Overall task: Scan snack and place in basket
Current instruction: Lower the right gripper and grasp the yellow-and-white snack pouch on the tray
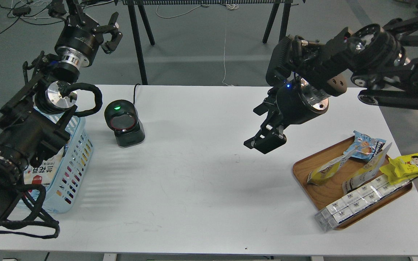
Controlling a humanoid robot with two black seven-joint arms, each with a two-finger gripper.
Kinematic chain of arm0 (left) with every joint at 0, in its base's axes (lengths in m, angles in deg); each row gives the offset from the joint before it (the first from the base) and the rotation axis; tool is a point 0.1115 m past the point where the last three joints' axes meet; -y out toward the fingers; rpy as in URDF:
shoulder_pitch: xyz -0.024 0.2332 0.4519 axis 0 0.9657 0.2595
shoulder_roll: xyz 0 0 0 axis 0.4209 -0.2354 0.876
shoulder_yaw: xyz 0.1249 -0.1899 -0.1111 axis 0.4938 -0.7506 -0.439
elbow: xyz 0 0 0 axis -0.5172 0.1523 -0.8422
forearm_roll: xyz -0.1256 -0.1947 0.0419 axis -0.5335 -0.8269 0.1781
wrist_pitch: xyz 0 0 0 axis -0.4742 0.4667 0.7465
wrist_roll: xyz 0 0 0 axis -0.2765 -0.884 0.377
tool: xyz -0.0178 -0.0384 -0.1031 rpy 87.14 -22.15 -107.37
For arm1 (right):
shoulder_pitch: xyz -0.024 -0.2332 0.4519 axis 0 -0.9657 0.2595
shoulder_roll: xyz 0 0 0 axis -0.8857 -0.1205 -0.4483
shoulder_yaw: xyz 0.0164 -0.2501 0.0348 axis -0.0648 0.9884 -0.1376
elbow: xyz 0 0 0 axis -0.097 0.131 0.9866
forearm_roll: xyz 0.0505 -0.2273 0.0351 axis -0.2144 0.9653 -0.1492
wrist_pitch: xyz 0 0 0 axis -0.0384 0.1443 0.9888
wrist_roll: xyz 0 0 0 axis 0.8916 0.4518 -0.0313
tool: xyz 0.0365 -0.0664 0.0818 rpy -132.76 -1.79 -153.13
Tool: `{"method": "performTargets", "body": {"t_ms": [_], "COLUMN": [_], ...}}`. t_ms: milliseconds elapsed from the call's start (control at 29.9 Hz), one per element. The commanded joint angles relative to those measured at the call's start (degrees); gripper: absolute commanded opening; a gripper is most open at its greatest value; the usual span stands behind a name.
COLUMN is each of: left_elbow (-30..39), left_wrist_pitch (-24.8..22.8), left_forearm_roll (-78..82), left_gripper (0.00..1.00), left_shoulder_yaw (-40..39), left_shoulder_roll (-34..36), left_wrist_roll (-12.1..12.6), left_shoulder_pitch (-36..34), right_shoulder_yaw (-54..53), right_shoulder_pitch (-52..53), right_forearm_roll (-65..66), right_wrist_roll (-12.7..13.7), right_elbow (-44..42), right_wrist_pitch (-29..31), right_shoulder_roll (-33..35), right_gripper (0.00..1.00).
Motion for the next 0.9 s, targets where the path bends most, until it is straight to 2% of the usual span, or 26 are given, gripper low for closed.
{"method": "performTargets", "body": {"t_ms": [0,234,468,635,870], "left_elbow": [-0.15,-0.15,-0.15,-0.15,-0.24], "left_wrist_pitch": [0.0,0.36,0.62,0.71,0.62], "left_forearm_roll": [0.0,0.09,0.09,0.0,0.0], "left_gripper": [0.99,0.99,0.99,0.99,0.99], "left_shoulder_yaw": [0.05,0.05,0.05,0.05,0.05], "left_shoulder_roll": [0.02,0.02,-0.33,-0.59,-0.33], "left_wrist_roll": [0.0,0.17,0.09,0.0,-0.09], "left_shoulder_pitch": [0.45,0.54,0.45,0.45,0.45], "right_shoulder_yaw": [5.04,14.1,16.48,16.57,17.98], "right_shoulder_pitch": [-0.66,-3.91,-8.04,-12.17,-13.76], "right_forearm_roll": [8.7,17.33,25.05,29.99,30.96], "right_wrist_roll": [0.01,0.01,0.01,0.01,0.01], "right_elbow": [1.2,0.67,-3.36,-10.22,-10.75], "right_wrist_pitch": [-6.83,-18.09,-19.85,-23.36,-23.99], "right_shoulder_roll": [-0.15,0.47,1.96,2.75,4.33], "right_gripper": [0.94,0.92,0.91,0.85,0.82]}}
